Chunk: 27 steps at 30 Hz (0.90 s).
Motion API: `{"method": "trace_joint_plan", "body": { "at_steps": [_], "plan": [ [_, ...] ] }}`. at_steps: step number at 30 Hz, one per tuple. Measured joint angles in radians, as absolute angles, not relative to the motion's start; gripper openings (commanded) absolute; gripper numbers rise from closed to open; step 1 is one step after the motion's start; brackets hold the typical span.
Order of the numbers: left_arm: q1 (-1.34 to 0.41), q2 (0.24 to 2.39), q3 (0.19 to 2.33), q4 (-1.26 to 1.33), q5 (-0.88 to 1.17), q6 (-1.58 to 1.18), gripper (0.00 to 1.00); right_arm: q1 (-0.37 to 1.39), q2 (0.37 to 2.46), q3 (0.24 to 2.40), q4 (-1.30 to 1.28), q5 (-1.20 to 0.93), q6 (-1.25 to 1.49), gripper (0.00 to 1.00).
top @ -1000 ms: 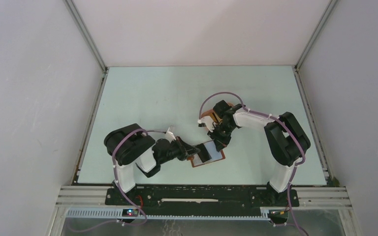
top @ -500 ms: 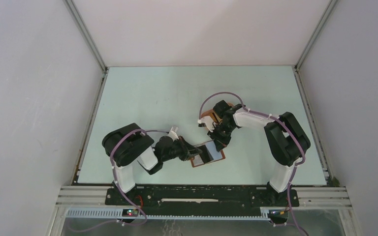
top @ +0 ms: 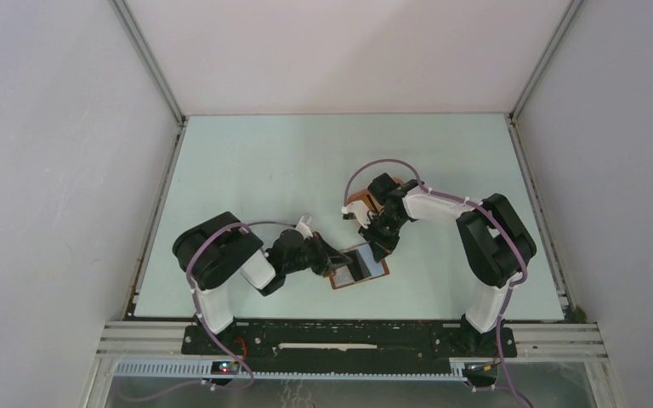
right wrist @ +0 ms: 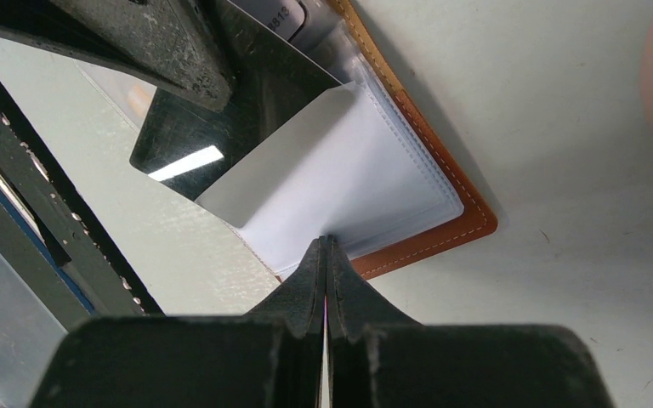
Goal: Put the credit cards into the card holder
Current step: Insert the credit card into the card holder.
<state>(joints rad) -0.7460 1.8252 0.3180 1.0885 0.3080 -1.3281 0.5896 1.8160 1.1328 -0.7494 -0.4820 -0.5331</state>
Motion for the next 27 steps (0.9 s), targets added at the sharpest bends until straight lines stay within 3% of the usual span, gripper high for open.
{"method": "trace_joint_plan", "body": {
  "at_steps": [19, 27],
  "plan": [
    [-0.737, 1.863, 0.386, 1.042, 0.355, -1.302, 0.14, 0.596, 1.734, 1.133, -0.759, -0.587, -0.552, 0.04],
    [-0.726, 1.878, 0.387, 1.065, 0.374, -1.303, 0.19, 0.758, 1.657, 1.118, -0.731, -0.628, -0.623, 0.04]
  ]
}}
